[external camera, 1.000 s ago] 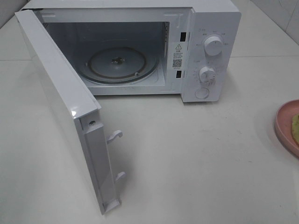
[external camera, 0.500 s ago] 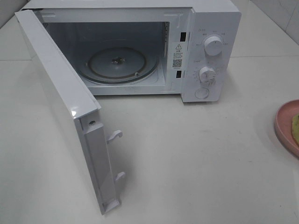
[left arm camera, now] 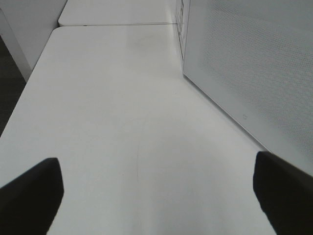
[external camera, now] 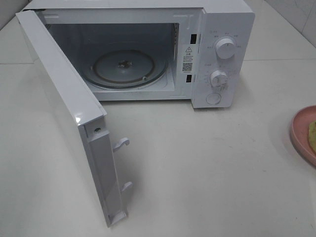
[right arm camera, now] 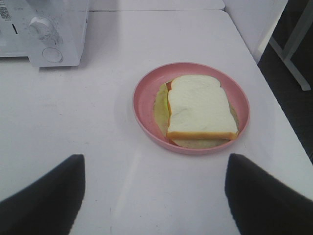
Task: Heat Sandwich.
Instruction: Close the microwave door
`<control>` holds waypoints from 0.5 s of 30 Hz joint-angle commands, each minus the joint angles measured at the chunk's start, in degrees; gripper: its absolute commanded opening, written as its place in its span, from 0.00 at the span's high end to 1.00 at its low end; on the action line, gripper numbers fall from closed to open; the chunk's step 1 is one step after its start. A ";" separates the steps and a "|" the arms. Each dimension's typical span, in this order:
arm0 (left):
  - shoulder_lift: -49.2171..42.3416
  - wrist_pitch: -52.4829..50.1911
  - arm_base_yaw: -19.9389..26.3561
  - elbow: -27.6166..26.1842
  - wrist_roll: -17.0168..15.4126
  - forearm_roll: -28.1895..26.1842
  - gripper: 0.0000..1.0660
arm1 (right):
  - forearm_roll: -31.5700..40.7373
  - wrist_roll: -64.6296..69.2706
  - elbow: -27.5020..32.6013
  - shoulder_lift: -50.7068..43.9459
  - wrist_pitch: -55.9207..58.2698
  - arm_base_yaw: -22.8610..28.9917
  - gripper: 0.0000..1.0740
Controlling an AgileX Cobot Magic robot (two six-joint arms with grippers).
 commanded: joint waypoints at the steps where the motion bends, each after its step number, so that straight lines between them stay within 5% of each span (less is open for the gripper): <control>1: -1.26 -0.40 0.23 0.11 -0.17 -0.23 0.05 | 0.06 -0.52 0.23 -1.55 -0.23 -0.11 0.29; 15: -1.26 -0.40 0.23 0.11 -0.17 -0.29 0.05 | 0.06 -0.52 0.23 -1.55 -0.23 -0.11 0.29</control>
